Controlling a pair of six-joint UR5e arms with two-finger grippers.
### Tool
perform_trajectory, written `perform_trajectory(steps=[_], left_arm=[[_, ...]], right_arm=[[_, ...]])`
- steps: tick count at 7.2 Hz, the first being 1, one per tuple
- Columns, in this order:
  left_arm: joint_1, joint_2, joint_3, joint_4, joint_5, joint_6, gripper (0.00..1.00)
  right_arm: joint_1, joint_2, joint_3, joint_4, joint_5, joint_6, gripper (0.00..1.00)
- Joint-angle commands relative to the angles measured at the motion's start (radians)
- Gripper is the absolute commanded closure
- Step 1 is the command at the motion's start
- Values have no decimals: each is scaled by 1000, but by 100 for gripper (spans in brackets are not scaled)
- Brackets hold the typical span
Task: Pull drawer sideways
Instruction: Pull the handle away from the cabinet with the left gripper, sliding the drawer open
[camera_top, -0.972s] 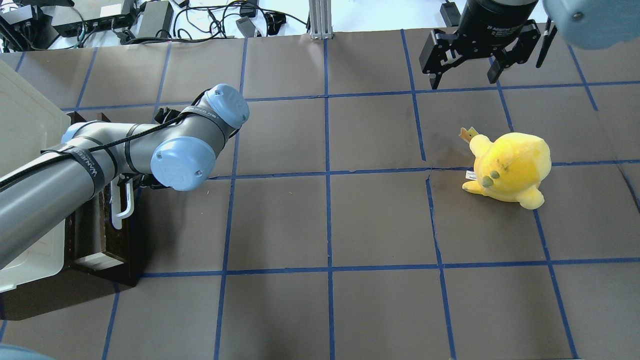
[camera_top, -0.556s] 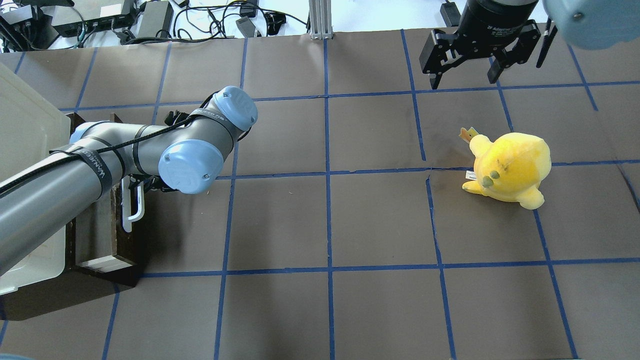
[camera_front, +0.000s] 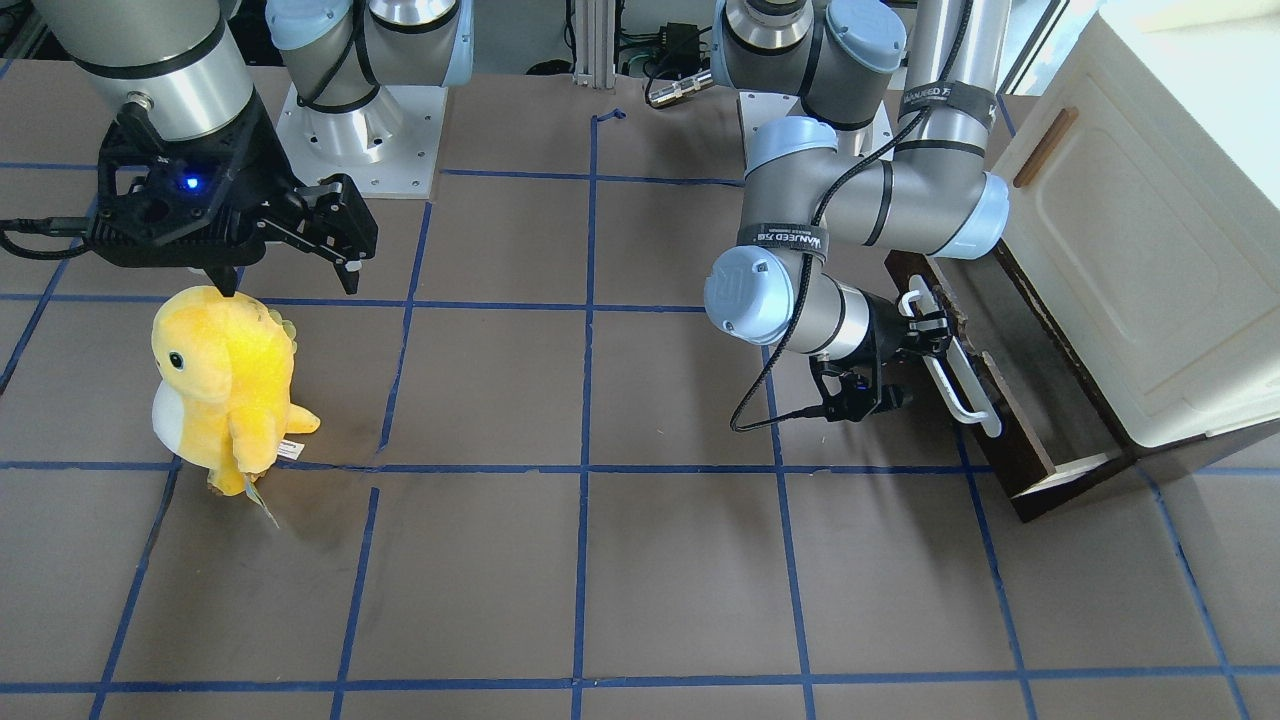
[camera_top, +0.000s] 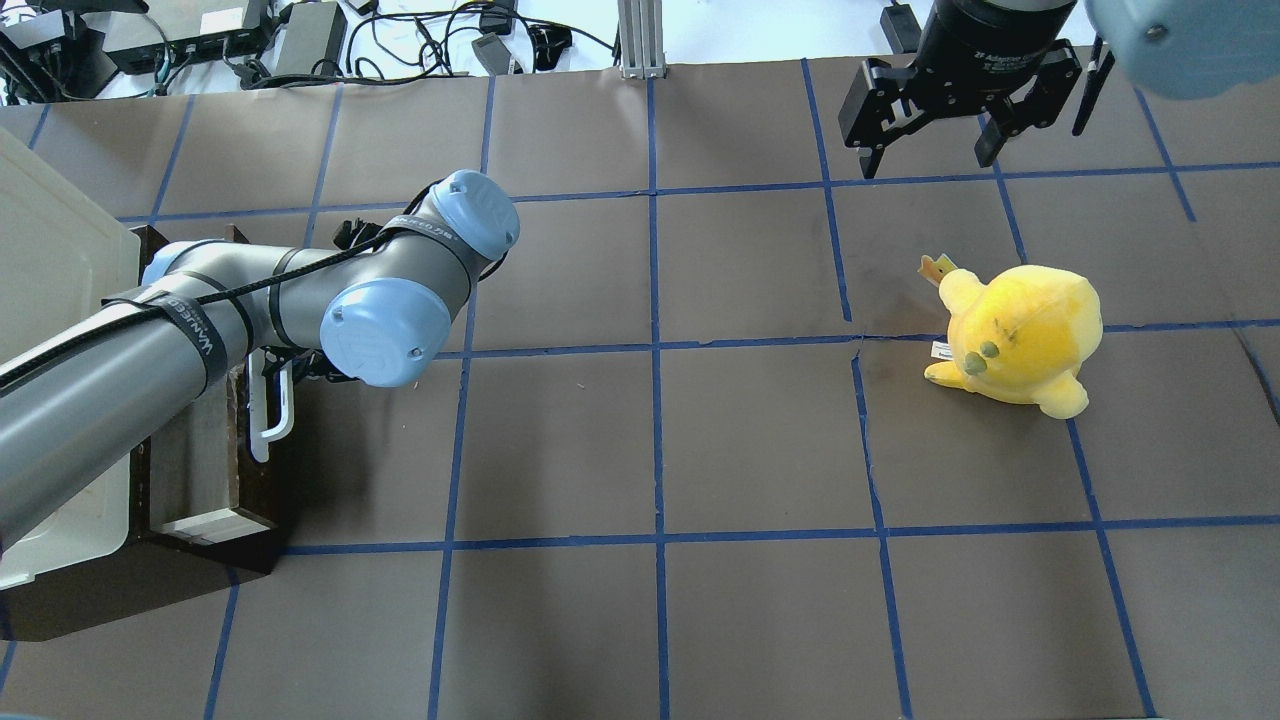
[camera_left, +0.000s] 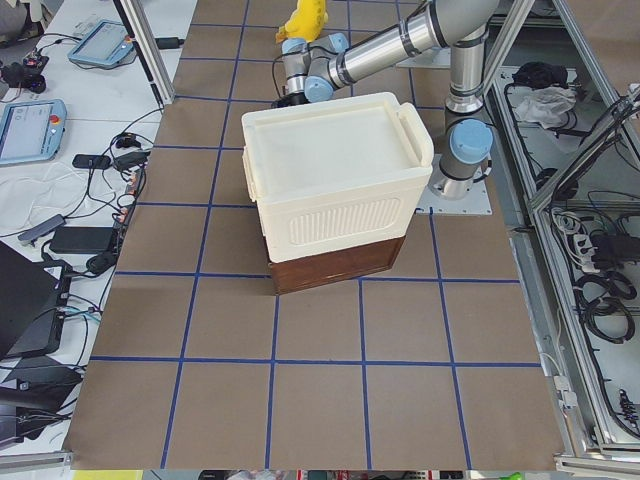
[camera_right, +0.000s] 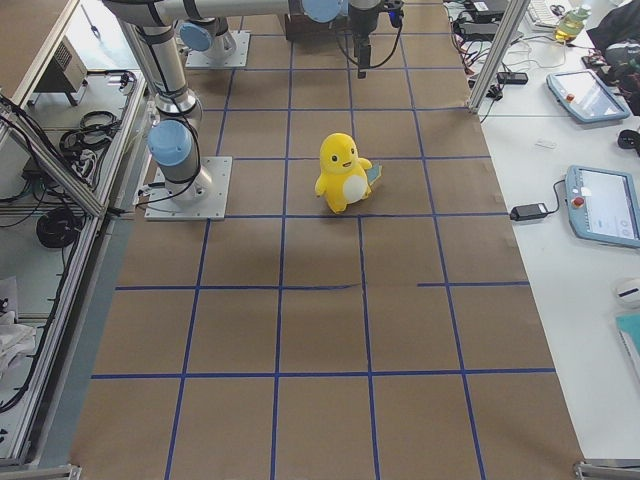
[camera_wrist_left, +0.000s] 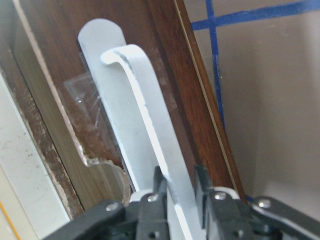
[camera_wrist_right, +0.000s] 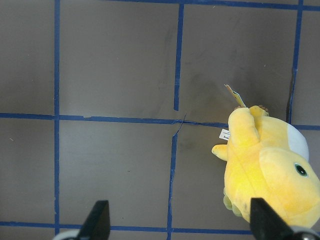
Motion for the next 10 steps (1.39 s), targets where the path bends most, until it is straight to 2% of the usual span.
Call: perform_trajectory(steps=[1, 4, 7, 8, 10], left_arm=[[-16, 0, 8, 1, -3, 0, 87], [-28, -3, 24, -3, -14, 0, 87], [-33, -3, 22, -10, -11, 0, 82], [-35, -4, 22, -10, -10, 0, 62], [-38, -3, 24, -8, -4, 0, 38]], right_arm=[[0, 0, 0, 0, 0, 0, 0], [0, 0, 0, 0, 0, 0, 0], [0, 0, 0, 0, 0, 0, 0], [0, 0, 0, 0, 0, 0, 0], [0, 0, 0, 0, 0, 0, 0]])
